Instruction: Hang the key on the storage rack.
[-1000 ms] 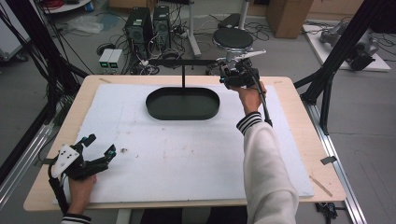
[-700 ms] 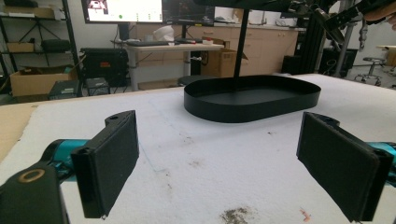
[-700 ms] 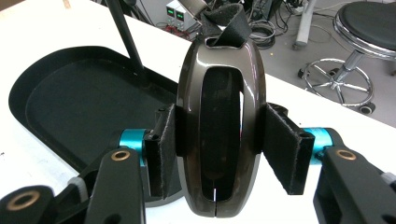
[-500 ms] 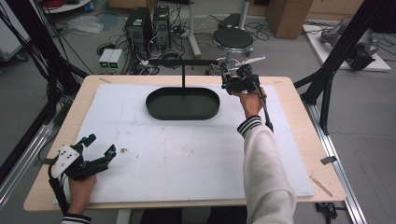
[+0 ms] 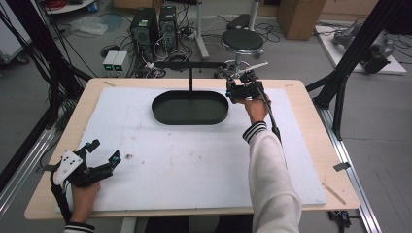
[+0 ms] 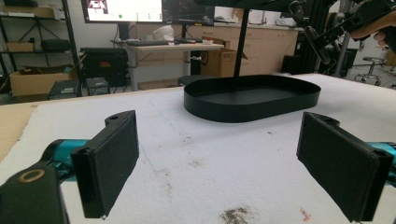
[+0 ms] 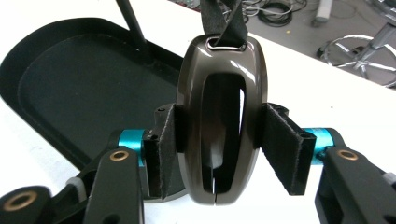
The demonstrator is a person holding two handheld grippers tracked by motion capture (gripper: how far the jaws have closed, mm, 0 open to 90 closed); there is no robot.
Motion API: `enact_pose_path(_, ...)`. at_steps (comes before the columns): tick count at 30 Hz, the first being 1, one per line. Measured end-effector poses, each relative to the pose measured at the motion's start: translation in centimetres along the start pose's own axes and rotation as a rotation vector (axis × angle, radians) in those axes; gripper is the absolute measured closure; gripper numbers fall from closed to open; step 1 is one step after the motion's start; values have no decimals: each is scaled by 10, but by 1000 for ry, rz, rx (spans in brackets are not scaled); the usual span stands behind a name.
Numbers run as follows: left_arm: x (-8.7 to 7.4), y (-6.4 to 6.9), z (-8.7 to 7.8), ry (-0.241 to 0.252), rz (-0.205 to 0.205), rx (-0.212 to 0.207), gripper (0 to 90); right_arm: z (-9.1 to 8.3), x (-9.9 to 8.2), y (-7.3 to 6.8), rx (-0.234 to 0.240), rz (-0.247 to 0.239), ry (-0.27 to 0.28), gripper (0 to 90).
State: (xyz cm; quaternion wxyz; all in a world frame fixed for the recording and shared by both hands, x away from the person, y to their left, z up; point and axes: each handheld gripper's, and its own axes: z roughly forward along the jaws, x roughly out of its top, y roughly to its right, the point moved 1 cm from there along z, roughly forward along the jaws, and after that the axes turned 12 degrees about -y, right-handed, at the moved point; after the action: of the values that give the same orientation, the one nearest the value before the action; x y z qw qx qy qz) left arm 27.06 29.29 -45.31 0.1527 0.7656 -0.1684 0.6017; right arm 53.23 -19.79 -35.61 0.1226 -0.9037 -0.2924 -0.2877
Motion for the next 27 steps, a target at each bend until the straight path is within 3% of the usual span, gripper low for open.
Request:
enact_pose_path(3,0,0,0,5,2,0,134,-1,0,3,1,22,4,287)
enact_pose_path(5,0,0,0,5,1,-1,133,-5,-1,4,21,66,22,142)
enact_pose_path(6,0,0,0,5,0,-1,133,-8,-1,5,31,104,38,93)
enact_pose_path(7,0,0,0,5,1,0,134,-12,-2,5,53,106,59,91)
enact_pose_path(9,0,0,-1,7,5,0,133,-23,-2,0,41,79,82,4)
enact_pose_path(14,0,1,-1,10,9,1,134,-55,-2,-12,56,-24,165,4)
enact_pose_path(15,0,1,-1,10,9,1,133,-66,-6,-16,58,-52,208,4)
enact_pose_path(16,0,1,-1,14,8,1,133,-74,-12,-20,59,-78,255,4)
enact_pose_path(19,0,1,-1,15,11,2,133,-95,-34,-24,79,-134,316,4)
enact_pose_path(23,0,1,-1,10,14,3,133,-115,-80,-25,105,-172,382,4)
enact_pose_path(27,-1,3,-1,13,26,6,133,-122,-130,-23,119,-174,444,4)
